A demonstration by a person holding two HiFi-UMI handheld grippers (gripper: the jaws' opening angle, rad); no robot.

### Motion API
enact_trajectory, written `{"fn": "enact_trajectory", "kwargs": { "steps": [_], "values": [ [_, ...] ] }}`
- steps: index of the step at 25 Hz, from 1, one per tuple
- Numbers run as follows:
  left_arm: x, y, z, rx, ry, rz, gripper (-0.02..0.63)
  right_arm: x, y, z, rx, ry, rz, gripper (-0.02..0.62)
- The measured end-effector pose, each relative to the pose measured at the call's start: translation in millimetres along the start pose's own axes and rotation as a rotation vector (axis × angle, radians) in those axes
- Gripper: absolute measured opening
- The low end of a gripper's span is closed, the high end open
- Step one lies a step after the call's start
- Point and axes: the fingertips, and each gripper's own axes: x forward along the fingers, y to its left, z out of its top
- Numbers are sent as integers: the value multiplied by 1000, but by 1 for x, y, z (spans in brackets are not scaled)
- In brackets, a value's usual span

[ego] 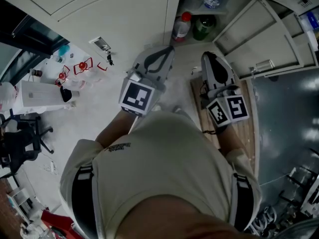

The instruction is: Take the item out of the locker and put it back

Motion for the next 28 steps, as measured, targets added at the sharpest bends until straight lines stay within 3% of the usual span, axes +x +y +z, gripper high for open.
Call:
{"fn": "enact_trajectory", "kwargs": {
  "steps": [19,28],
  "values": [
    [29,-10,-1,-26,20,93,12,12,-29,-2,16,43,113,3],
    [44,-1,2,-24,16,141,13,22,-44,9,-25,30,104,7]
  ]
}}
